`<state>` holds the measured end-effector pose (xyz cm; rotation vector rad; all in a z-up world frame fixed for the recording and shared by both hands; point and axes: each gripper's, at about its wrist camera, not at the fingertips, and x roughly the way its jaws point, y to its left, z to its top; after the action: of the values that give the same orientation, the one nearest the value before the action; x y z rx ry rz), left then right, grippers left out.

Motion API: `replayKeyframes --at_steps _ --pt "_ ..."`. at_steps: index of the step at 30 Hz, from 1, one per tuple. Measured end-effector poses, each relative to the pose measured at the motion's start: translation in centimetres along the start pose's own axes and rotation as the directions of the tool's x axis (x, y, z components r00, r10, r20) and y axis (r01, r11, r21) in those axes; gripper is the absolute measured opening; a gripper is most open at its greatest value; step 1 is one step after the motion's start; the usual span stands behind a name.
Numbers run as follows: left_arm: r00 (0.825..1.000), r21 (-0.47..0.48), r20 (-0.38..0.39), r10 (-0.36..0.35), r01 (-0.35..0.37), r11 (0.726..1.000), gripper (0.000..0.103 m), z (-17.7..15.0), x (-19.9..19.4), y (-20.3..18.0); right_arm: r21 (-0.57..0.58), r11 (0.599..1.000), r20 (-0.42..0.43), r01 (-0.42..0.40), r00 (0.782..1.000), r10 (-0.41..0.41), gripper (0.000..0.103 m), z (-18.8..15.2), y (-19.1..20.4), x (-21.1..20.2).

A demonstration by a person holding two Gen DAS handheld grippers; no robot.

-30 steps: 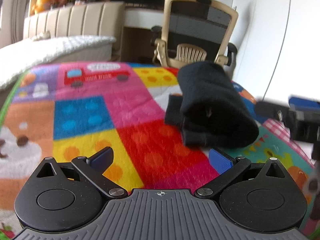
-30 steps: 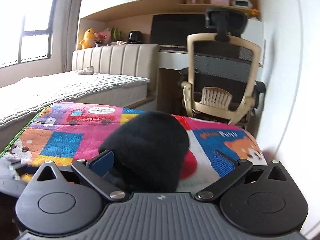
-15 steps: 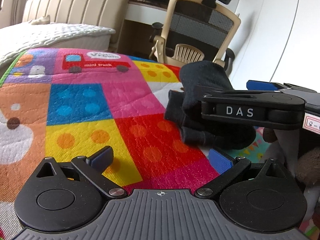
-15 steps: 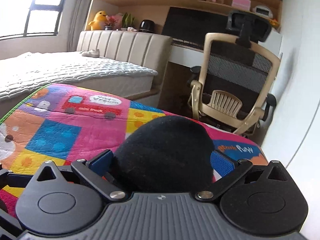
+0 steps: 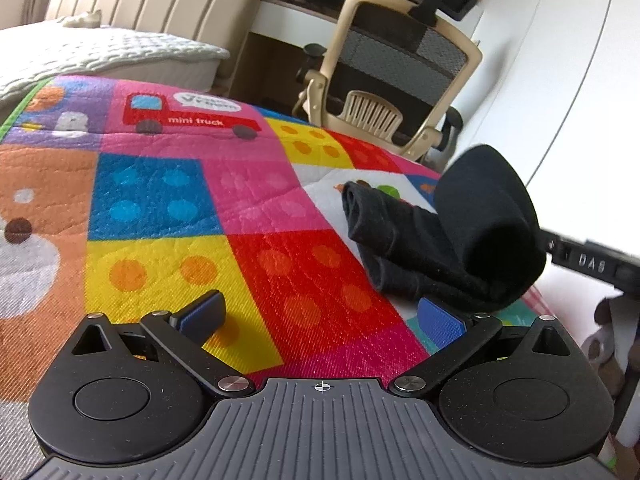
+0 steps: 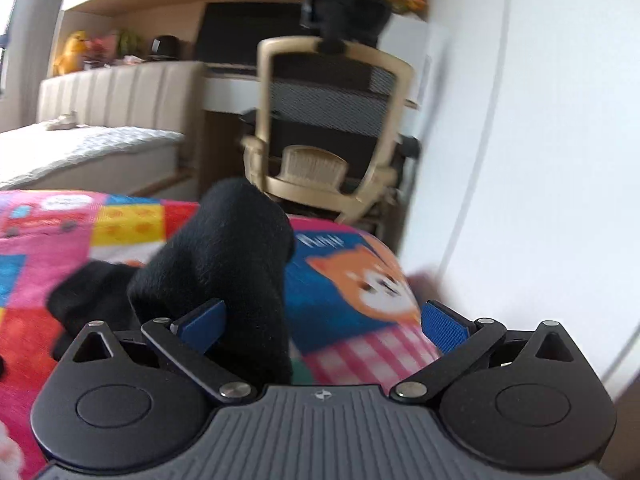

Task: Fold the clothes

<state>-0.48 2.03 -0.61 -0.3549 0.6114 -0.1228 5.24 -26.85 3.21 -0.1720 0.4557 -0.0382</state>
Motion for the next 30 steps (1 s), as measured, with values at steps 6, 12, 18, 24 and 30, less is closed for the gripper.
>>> replayKeyframes --at_steps 6,12,18,24,30 --pt "1.0 -0.02 0.002 -0.015 0.015 1.0 0.103 0.2 -0.2 0.2 0.108 0.994 -0.037 0.023 0.999 -0.019 0.103 -1.2 -2.8 0.4" --pt "1.0 -0.076 -0.015 -0.001 0.0 0.997 0.103 2.1 0.4 -1.5 0.188 0.979 -0.048 -0.073 0.995 0.084 0.103 -4.4 -3.7 0.8" --pt "0.998 -0.084 -0.058 -0.012 0.007 0.996 0.084 4.9 3.8 -4.5 0.179 0.98 0.031 -0.084 0.996 0.08 0.103 -5.3 -2.9 -0.4" --pt "0.987 -0.116 -0.158 0.019 -0.037 0.993 0.073 5.7 9.8 -6.0 0.255 0.959 0.071 -0.12 0.992 0.105 0.103 -5.9 -3.7 -0.8" --pt "0.99 -0.005 -0.123 0.065 -0.066 0.998 0.045 5.4 9.8 -7.0 0.317 0.935 0.088 -0.158 0.987 0.137 0.103 -6.1 -4.8 -0.7"
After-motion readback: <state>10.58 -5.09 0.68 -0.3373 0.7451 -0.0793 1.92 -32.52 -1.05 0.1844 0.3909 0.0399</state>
